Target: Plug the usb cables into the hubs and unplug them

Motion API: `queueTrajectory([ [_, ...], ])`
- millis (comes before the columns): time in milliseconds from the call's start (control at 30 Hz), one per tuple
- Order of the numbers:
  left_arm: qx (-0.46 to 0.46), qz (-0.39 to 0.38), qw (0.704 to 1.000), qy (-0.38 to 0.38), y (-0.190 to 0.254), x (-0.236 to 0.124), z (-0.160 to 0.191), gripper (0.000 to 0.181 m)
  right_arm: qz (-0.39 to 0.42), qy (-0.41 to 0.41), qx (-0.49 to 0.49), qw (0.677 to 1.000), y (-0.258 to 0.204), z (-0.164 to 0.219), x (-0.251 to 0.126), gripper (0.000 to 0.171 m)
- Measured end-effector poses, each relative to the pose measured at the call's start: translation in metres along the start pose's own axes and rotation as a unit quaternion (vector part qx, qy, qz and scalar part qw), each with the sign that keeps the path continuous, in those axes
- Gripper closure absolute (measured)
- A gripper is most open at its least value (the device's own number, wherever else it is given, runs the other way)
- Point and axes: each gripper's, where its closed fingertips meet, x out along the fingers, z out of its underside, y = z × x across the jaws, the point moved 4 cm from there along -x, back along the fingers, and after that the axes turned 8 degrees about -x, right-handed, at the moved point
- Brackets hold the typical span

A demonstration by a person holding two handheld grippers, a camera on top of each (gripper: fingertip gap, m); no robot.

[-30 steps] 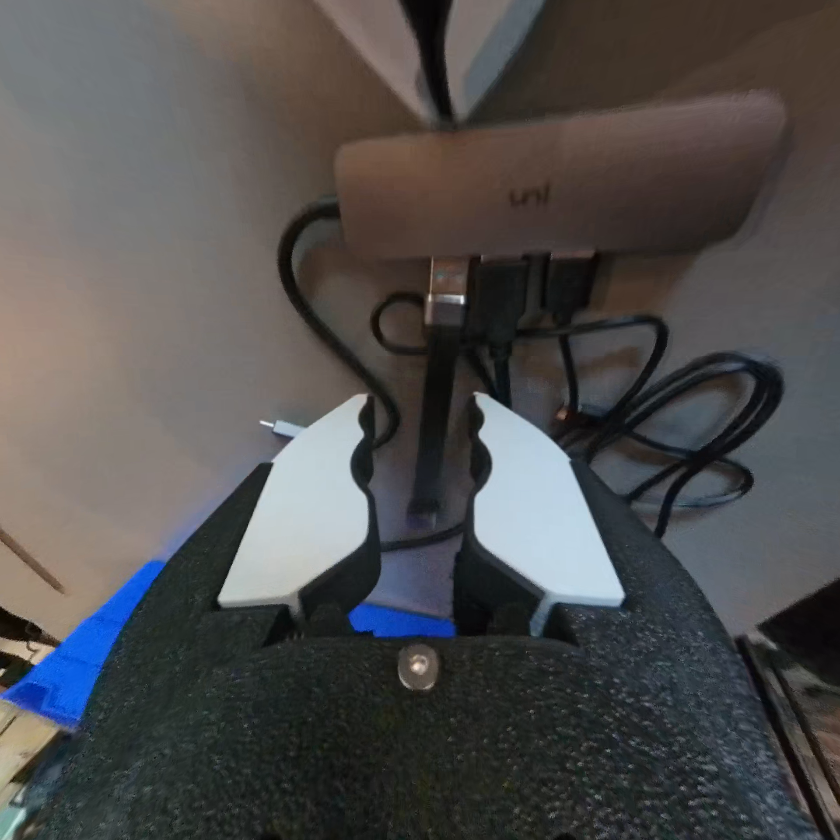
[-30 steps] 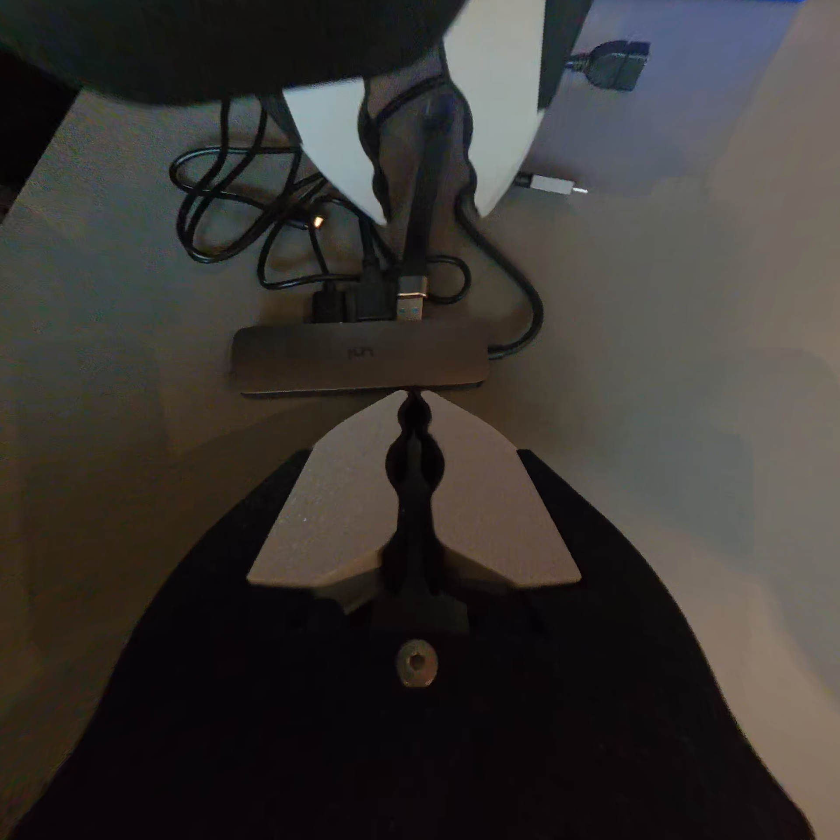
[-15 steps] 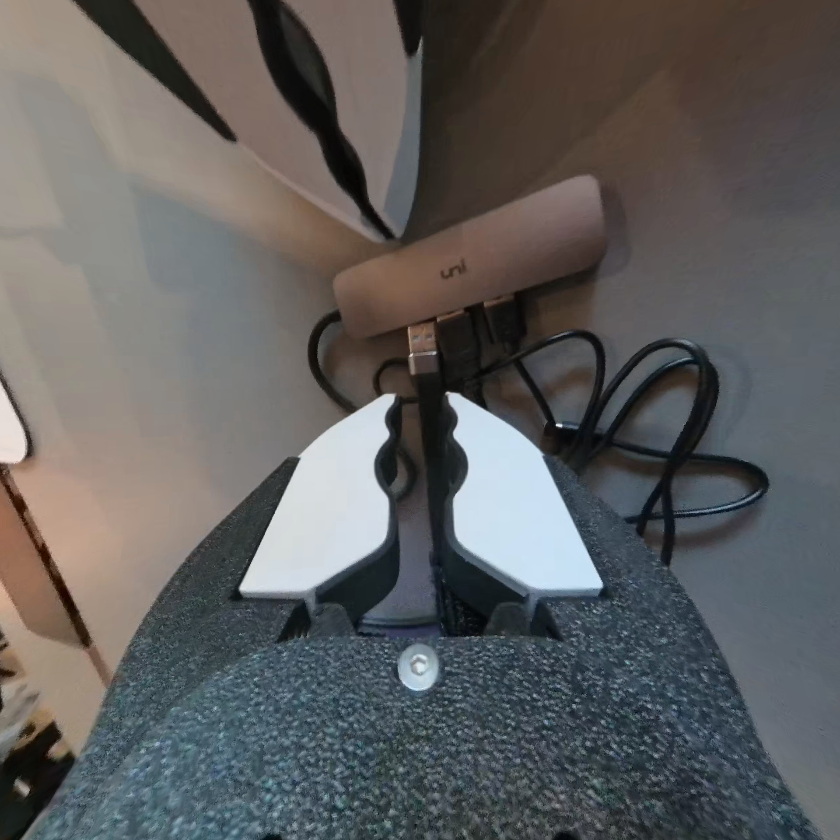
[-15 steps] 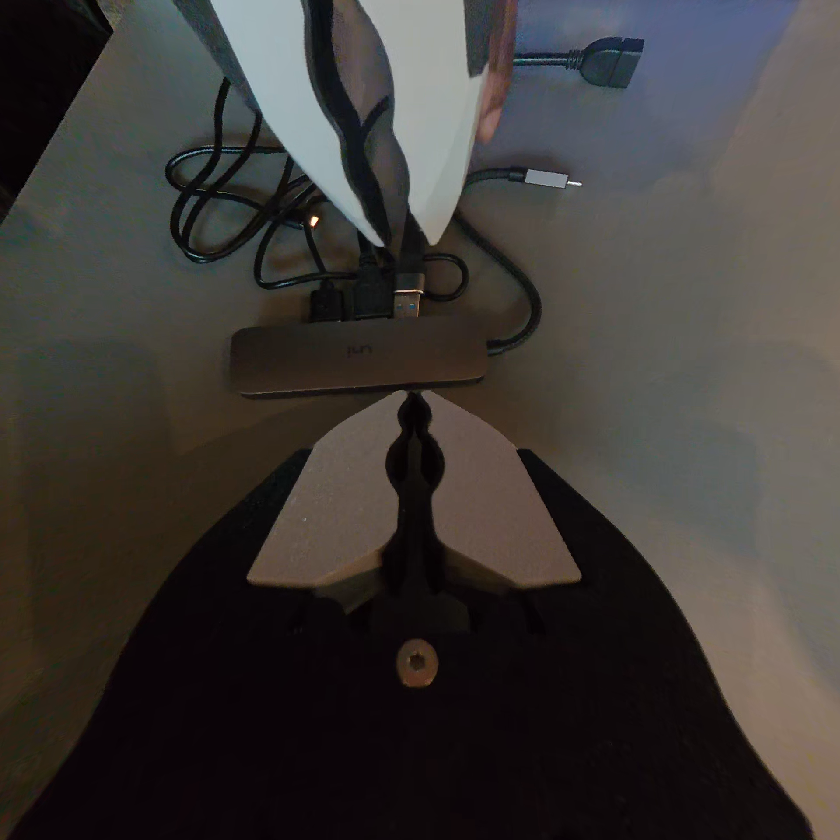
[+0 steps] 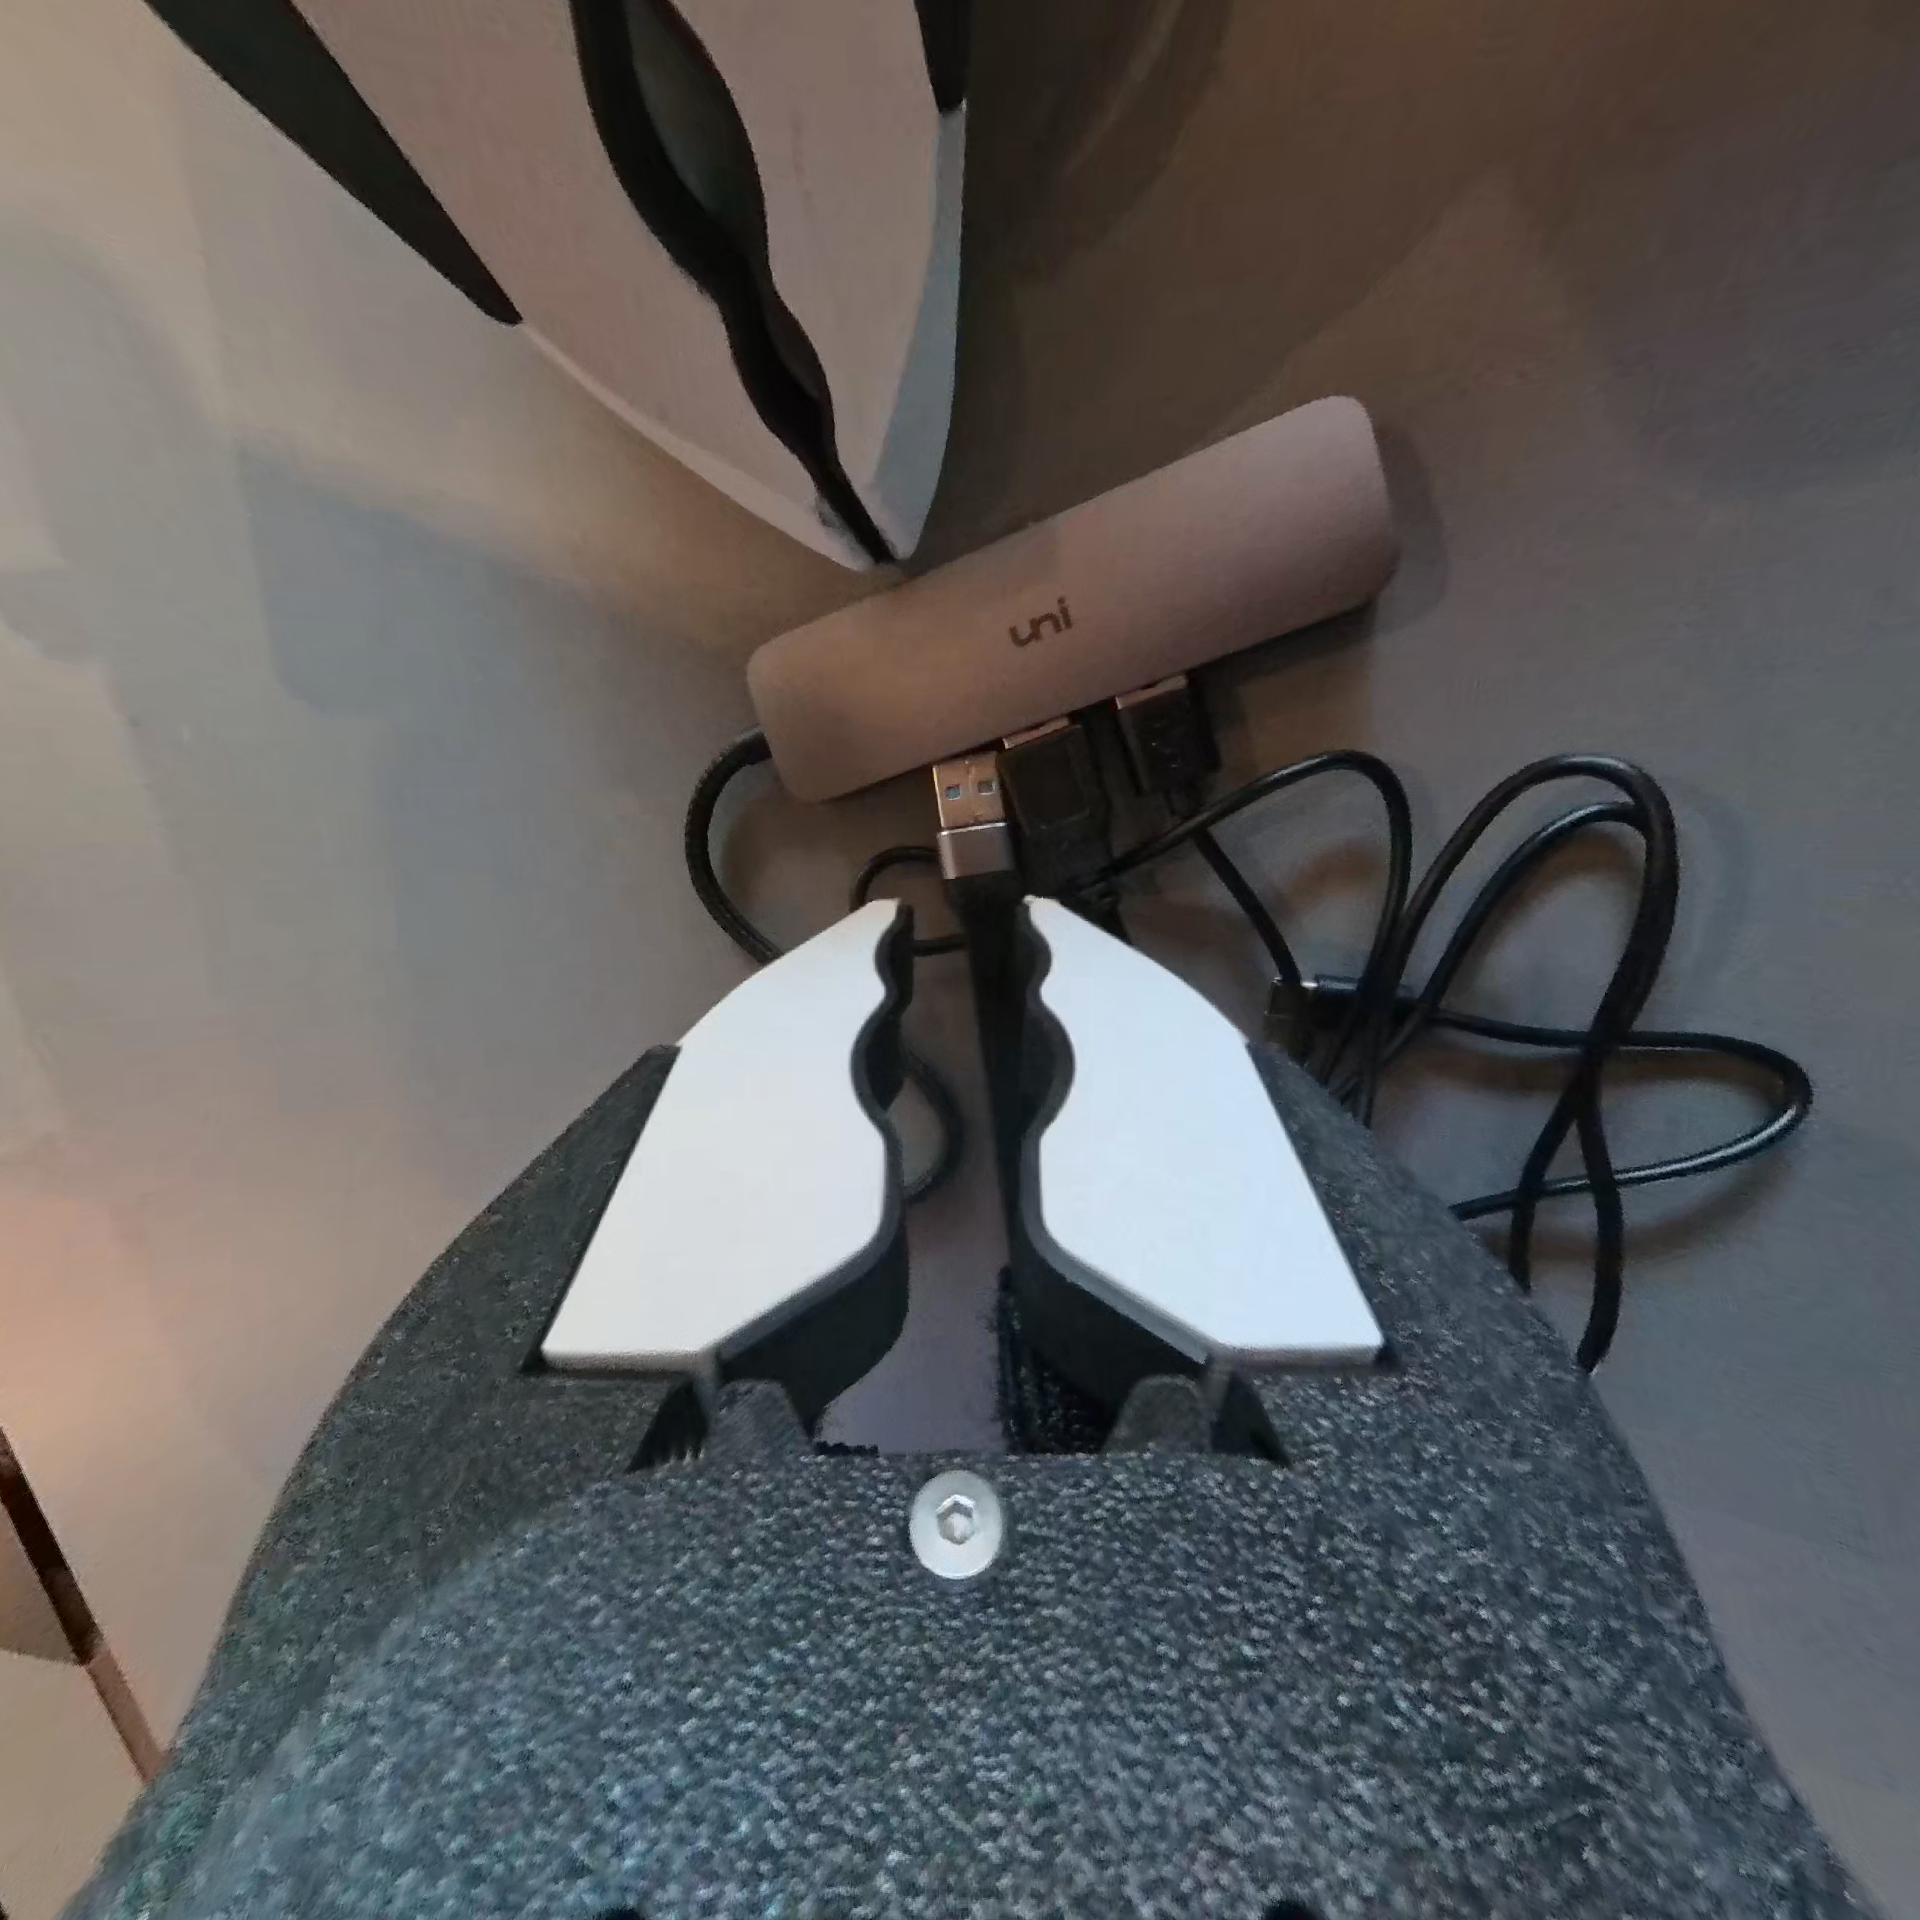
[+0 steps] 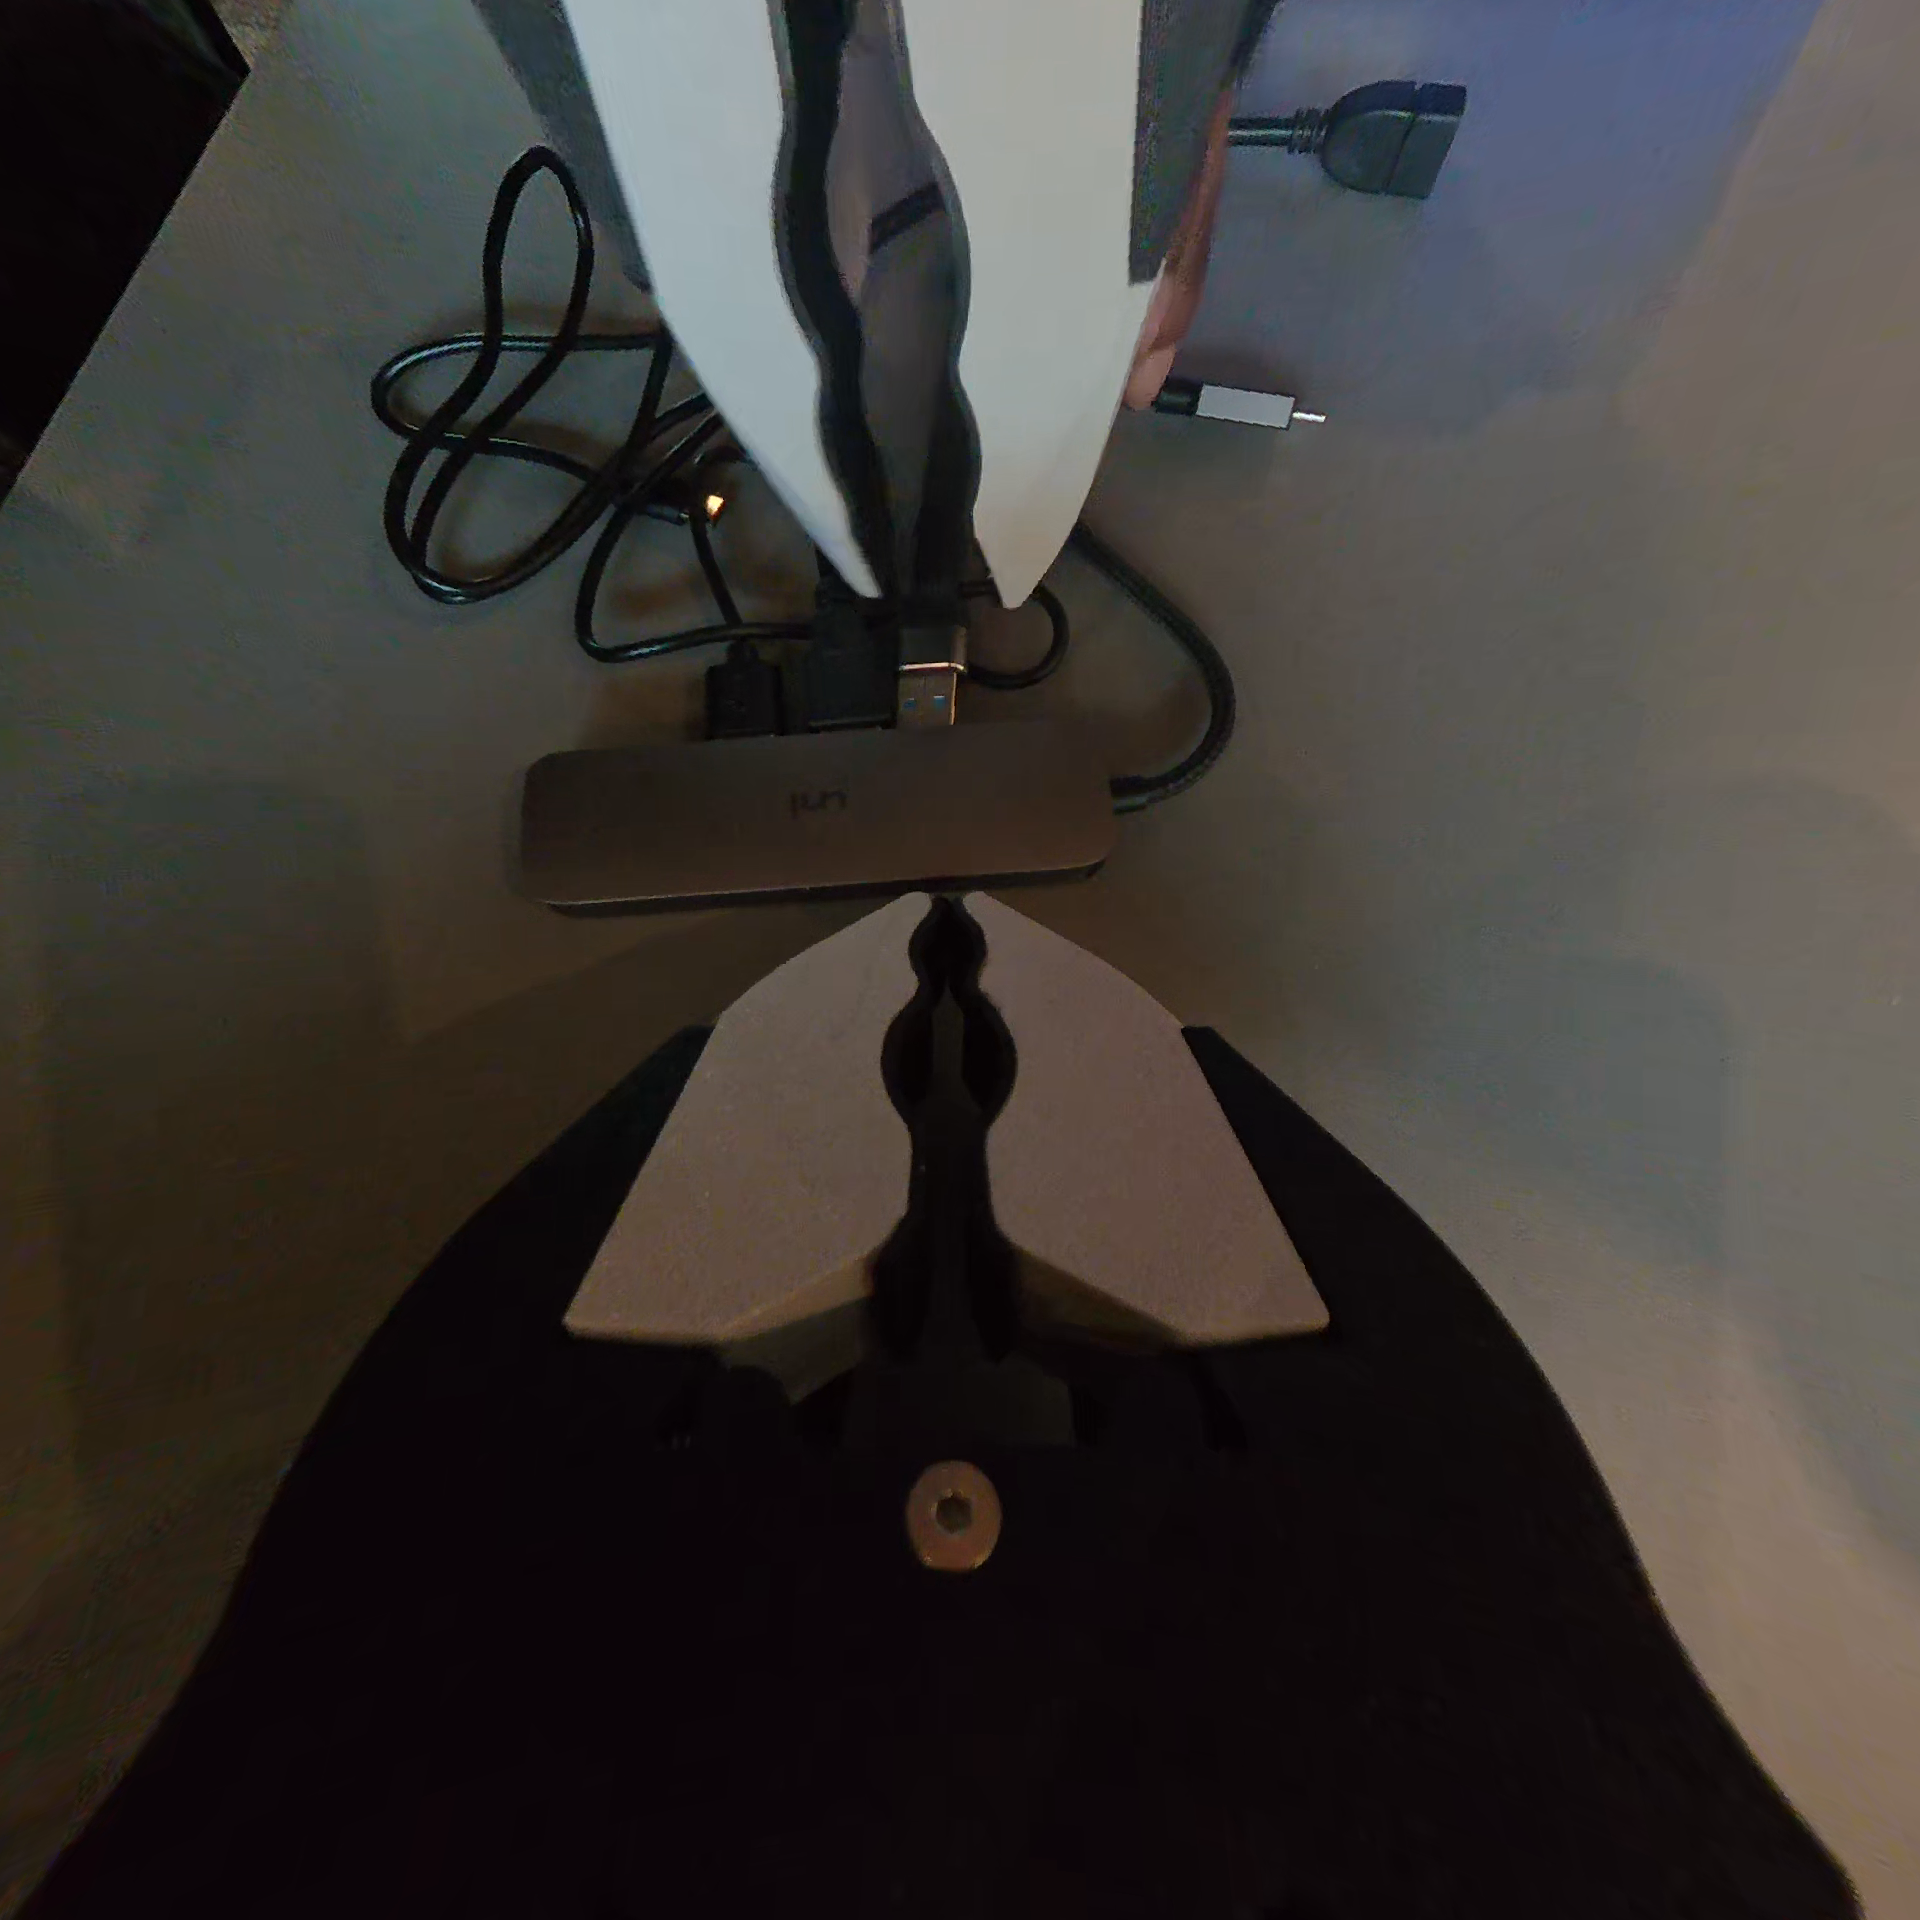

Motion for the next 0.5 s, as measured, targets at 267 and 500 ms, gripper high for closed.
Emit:
queueTrajectory([
  [267,0.004,0.008,1.000,-0.013,-0.0005,0.0039,-0.0016,0.161,0.001,0.000,0.001,1.000,0.0002,-0.0002,0.0002,0.171],
  [500,-0.051,0.019,0.999,-0.002,-0.0010,0.0047,-0.0008,0.168,0.005,0.001,0.004,1.000,0.0005,-0.0003,0.0003,0.171],
])
